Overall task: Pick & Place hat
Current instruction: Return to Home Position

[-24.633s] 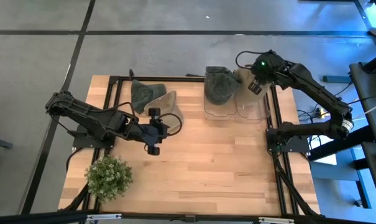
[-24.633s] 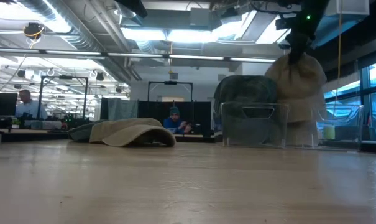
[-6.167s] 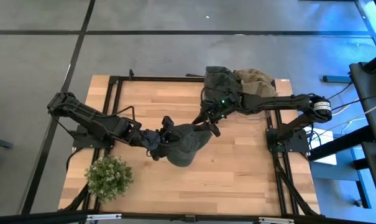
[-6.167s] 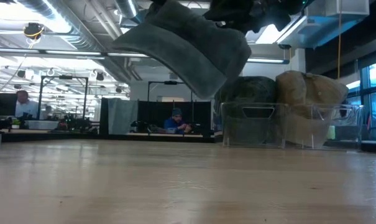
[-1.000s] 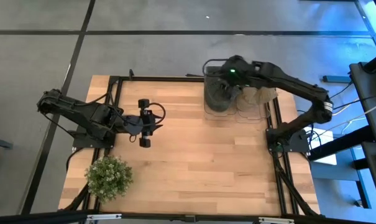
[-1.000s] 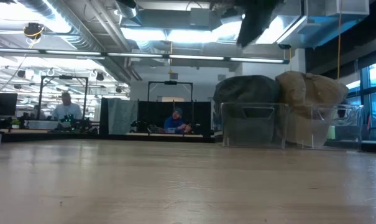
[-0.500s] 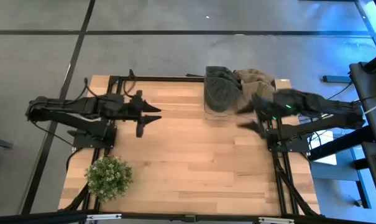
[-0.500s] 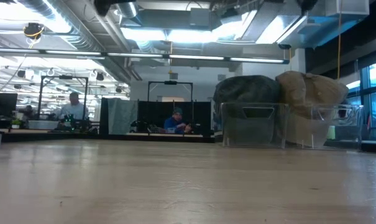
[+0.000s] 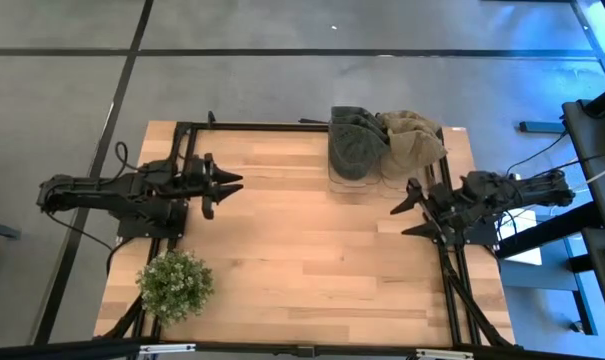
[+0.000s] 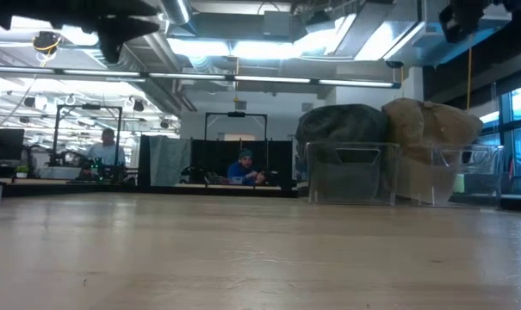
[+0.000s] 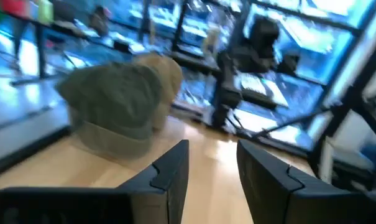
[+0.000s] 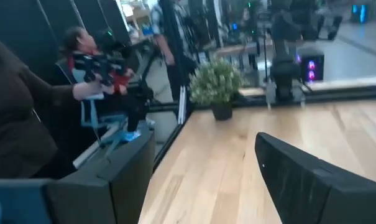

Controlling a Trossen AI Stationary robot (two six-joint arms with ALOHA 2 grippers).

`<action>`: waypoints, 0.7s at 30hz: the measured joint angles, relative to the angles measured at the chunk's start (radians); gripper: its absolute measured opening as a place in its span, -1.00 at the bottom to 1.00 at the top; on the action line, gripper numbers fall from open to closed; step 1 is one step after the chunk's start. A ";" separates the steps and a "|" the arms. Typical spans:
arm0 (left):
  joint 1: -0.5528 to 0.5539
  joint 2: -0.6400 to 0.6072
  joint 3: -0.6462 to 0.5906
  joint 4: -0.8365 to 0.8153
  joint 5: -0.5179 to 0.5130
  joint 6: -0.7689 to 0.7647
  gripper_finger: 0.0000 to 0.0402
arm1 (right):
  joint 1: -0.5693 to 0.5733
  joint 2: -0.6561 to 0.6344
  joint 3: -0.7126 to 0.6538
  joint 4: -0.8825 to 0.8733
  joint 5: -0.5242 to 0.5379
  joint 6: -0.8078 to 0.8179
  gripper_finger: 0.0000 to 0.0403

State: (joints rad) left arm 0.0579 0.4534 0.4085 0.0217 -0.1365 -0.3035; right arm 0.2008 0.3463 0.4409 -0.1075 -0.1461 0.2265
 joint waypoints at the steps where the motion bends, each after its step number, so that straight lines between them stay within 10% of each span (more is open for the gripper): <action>1: 0.008 -0.021 -0.015 0.011 -0.014 0.000 -0.35 | -0.001 -0.023 -0.026 0.009 0.012 0.000 0.38; 21: 0.128 -0.182 -0.337 0.223 -0.037 -0.100 -0.35 | -0.020 -0.343 -0.271 0.039 0.205 -0.026 0.38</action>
State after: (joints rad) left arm 0.1864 0.2710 0.0715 0.2446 -0.1731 -0.4037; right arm 0.1806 0.0036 0.1702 -0.0689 0.0593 0.2005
